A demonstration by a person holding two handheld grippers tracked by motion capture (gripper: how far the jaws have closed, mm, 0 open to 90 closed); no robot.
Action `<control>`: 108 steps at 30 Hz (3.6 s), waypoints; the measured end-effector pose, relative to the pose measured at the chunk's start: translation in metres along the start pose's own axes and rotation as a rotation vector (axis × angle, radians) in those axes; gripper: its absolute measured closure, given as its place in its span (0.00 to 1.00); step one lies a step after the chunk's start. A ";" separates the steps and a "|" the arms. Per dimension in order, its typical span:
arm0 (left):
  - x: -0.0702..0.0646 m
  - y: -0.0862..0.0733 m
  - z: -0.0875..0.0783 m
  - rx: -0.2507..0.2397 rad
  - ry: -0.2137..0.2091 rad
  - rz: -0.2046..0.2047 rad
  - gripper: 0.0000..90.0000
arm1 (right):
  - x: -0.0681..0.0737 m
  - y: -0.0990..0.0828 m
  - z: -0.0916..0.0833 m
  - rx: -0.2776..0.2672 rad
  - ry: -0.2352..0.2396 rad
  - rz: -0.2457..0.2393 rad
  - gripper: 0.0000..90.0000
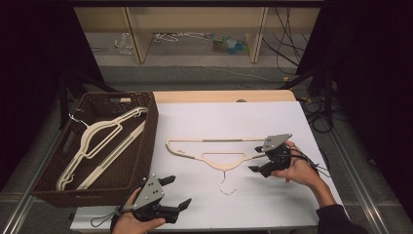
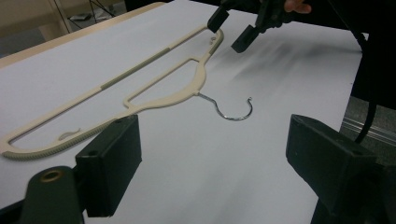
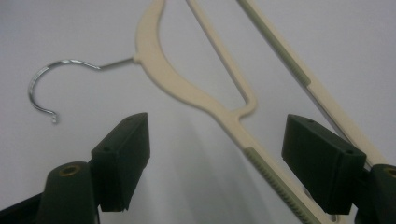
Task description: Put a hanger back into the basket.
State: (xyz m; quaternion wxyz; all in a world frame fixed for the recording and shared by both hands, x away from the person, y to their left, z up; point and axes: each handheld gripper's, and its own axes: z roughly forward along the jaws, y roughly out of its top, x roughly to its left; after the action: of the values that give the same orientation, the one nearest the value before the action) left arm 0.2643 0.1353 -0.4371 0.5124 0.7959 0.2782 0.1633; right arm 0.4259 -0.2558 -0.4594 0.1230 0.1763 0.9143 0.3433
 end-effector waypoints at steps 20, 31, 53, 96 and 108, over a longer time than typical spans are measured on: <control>0.000 -0.001 0.001 -0.005 -0.017 -0.001 0.22 | -0.023 -0.007 0.020 0.108 0.085 0.045 0.48; 0.000 -0.001 0.001 0.006 -0.017 0.009 0.23 | -0.003 -0.004 0.009 0.221 0.215 -0.109 0.60; 0.000 -0.002 0.002 0.010 -0.023 0.016 0.24 | 0.014 0.006 0.008 0.343 0.215 -0.097 0.75; 0.033 0.000 0.110 0.235 0.112 0.389 0.32 | 0.023 0.033 -0.020 0.351 0.188 -0.226 0.88; 0.033 0.003 0.143 0.265 0.138 0.497 0.35 | 0.023 0.035 -0.025 0.340 0.185 -0.228 0.88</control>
State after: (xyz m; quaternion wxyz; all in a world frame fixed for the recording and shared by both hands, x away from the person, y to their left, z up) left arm 0.3693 0.0510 -0.4955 0.3282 0.8866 0.1277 0.2998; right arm 0.4045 -0.2370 -0.4199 0.0453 0.0577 0.9804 0.1826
